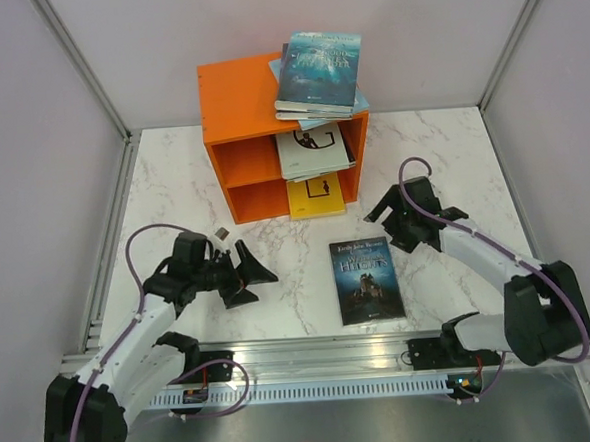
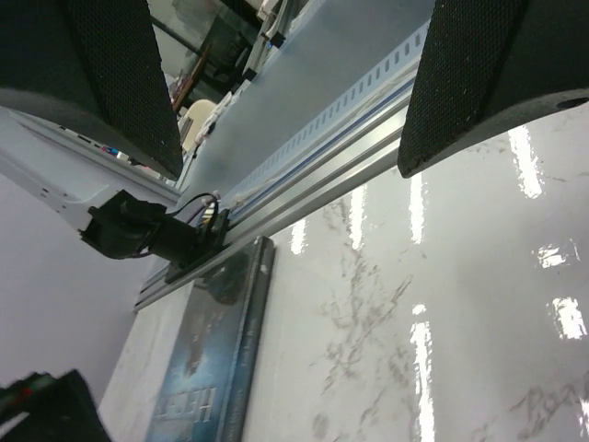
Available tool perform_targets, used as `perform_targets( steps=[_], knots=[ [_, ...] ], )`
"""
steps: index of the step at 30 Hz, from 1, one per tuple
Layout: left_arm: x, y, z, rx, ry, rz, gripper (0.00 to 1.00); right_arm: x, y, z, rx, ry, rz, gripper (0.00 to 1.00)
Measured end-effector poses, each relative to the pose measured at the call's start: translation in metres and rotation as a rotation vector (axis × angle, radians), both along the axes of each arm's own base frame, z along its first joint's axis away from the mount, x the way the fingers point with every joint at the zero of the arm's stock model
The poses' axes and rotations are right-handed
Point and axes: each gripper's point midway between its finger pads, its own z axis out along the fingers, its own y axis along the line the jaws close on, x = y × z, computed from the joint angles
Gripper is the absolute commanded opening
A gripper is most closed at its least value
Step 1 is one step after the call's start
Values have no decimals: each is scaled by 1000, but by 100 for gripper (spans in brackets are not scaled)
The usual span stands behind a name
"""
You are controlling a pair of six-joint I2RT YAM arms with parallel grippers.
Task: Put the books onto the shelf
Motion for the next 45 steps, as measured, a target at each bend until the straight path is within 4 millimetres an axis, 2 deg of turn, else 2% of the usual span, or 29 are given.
perform_targets(
  steps=[4, 6, 10, 13, 15, 22, 26, 29, 32, 37, 40, 41, 42, 43, 44, 45],
  knots=[
    [-12, -10, -34, 81, 84, -63, 100, -31, -31, 9, -129, 13, 25, 98],
    [-18, -18, -46, 114, 102, -109, 100, -51, -42, 4, -168, 33, 35, 98],
    [-29, -39, -68, 157, 132, -189, 100, -93, -53, -24, -201, 115, 71, 98],
    [-31, -54, -79, 171, 182, -218, 100, -122, -56, -55, -206, 205, 116, 98],
    [-24, -69, -78, 167, 169, -235, 100, -114, -49, -52, -172, 144, 140, 98],
    [-8, -116, -79, 132, 172, -270, 100, -110, -22, -45, -52, 16, 233, 98],
    [-4, -137, -79, 109, 172, -280, 100, -107, 6, -42, 62, -48, 300, 98],
    [-4, -153, -80, 98, 174, -298, 100, -113, 36, -39, 176, -74, 378, 98],
    [-7, -167, -79, 85, 174, -313, 98, -115, 50, -36, 260, -86, 400, 98],
    [-17, -186, -78, 70, 143, -331, 86, -127, 58, -32, 327, -55, 416, 97],
    [-17, -182, -82, 93, 118, -302, 58, -135, 59, -33, 343, -29, 424, 98],
    [-18, -178, -85, 111, 116, -287, 40, -137, 59, -33, 347, -21, 426, 98],
    [-20, -176, -85, 111, 113, -287, 31, -138, 59, -33, 349, -15, 426, 98],
    [-20, -176, -78, 91, 104, -286, 22, -139, 59, -33, 347, -13, 426, 98],
    [-16, -180, -63, 53, 72, -288, 2, -139, 58, -33, 346, -13, 425, 98],
    [-11, -182, -52, 48, 27, -271, 2, -141, 59, -33, 348, -7, 428, 98]
  ],
)
